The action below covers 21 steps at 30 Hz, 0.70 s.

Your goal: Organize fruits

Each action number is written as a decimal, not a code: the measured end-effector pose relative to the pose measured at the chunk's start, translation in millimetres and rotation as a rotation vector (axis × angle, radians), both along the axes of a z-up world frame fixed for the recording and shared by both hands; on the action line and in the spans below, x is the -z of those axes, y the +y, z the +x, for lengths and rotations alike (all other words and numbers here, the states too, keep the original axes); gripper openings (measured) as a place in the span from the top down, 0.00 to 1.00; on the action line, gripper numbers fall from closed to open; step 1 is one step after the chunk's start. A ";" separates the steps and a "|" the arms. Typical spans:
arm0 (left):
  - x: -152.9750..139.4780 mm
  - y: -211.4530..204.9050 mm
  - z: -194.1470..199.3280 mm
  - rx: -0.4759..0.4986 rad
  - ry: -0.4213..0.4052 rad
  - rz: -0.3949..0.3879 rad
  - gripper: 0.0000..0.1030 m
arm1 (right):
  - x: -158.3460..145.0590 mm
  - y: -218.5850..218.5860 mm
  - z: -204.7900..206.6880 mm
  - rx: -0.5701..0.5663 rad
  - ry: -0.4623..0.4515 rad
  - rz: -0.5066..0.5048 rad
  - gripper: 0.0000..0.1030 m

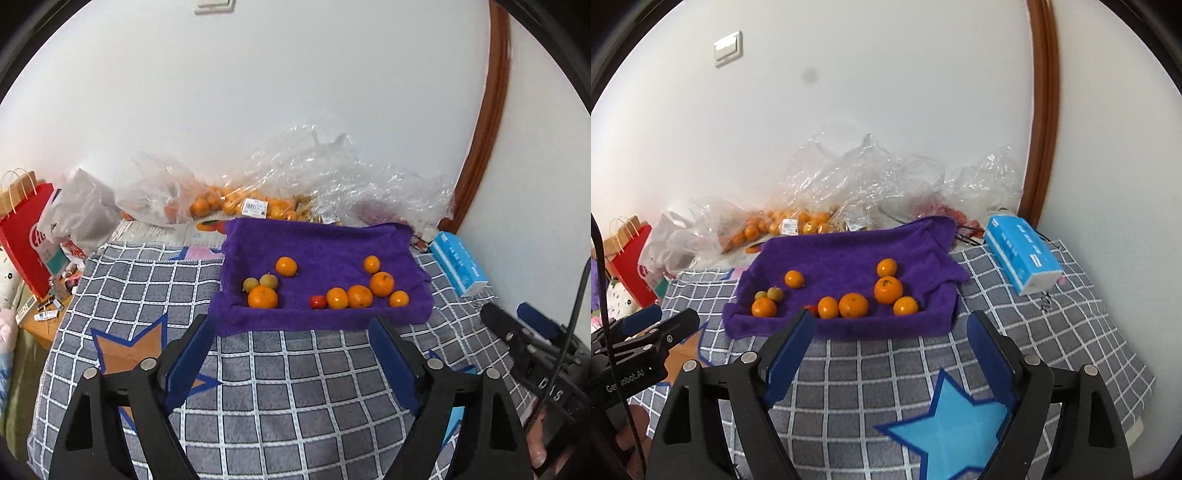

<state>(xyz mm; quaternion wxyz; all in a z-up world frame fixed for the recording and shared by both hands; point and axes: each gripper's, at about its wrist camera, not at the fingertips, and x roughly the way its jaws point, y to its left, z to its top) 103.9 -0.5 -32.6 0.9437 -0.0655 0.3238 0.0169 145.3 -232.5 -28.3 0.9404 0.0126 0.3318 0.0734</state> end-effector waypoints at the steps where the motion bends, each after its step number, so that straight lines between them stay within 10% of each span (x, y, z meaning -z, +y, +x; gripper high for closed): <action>1: -1.8 -1.7 -5.6 0.002 -0.014 0.011 0.15 | 0.5 -1.3 -3.6 0.001 0.000 0.009 0.11; 21: 2.3 -16.7 -30.4 -0.012 -0.040 0.051 0.13 | 2.9 -15.8 -34.5 0.046 -0.022 -0.004 0.07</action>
